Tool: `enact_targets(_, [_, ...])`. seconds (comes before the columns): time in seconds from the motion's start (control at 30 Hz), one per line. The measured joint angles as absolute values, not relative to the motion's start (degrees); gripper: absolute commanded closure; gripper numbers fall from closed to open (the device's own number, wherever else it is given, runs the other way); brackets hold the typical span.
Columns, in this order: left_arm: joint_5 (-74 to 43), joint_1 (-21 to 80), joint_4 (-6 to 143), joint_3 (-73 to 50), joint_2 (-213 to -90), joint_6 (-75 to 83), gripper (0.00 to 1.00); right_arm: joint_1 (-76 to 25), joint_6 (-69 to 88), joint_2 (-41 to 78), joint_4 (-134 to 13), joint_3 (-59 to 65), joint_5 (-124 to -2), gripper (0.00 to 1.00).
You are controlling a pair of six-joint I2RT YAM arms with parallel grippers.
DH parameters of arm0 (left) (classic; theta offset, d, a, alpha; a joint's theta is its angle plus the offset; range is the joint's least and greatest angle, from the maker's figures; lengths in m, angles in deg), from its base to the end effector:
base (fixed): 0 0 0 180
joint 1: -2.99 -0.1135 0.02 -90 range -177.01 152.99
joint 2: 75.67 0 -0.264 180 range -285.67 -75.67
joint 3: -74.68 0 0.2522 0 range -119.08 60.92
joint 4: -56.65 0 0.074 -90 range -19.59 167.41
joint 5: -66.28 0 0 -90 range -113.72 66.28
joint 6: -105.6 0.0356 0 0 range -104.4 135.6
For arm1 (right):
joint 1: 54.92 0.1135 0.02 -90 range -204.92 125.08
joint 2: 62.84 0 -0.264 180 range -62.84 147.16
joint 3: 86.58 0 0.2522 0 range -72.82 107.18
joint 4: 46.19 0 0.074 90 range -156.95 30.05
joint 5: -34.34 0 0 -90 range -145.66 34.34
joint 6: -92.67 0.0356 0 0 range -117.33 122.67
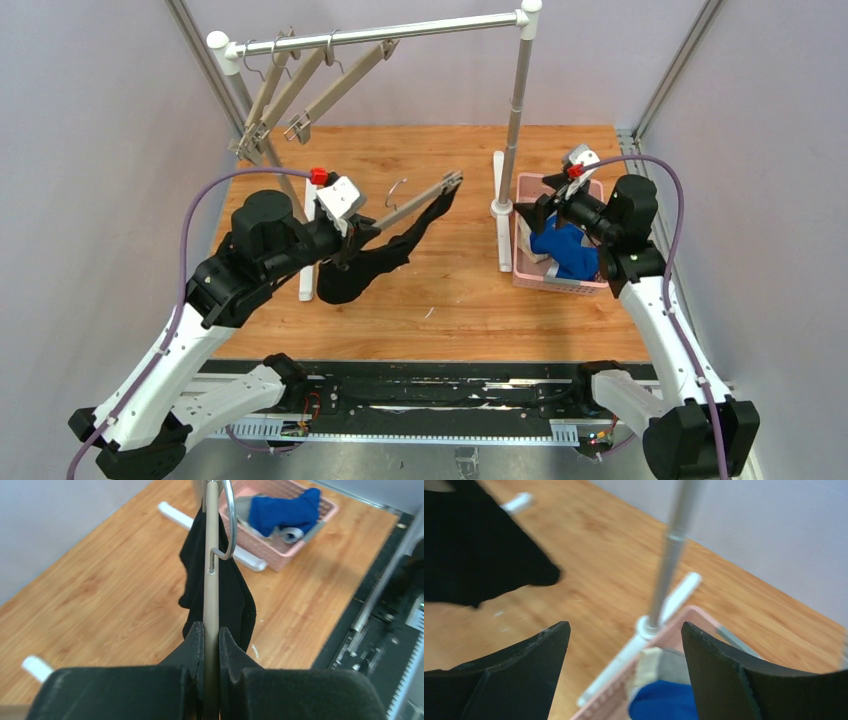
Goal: Remove the underwear clipped to the hanger
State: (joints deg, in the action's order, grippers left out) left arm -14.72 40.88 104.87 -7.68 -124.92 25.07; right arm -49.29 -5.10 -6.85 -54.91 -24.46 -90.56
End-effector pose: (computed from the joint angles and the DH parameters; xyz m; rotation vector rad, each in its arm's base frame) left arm 0.1262 -0.1053 0.4228 0.8479 1.6548 -0.4905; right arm 0.2231 0.0425 0.3546 -0.6469 1.4933 0.4620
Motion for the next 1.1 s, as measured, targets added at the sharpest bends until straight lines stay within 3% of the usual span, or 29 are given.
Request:
enact_targets(0.27, [0.05,40.88,105.28,-7.77,-128.48,24.55,1.0,-49.29,-4.16,-4.84,-61.23,-18.26,-117.31,0.19])
enact_targets(0.8, [13.15,40.88,102.4,-8.16,-132.66,21.86,1.0,-49.29,1.28,-8.93,-57.55,-16.97,-131.74,0.18])
enact_targets(1.0, [13.71,40.88,100.21,-8.18,-132.66,20.57,1.0,-48.6,2.57,-7.46,-56.57,-16.97,-132.65,0.29])
enact_targets(1.1, [13.71,40.88,99.4,-8.18,-132.66,20.09,1.0,-48.33,2.89,-6.87,-56.37,-16.97,-132.7,0.4])
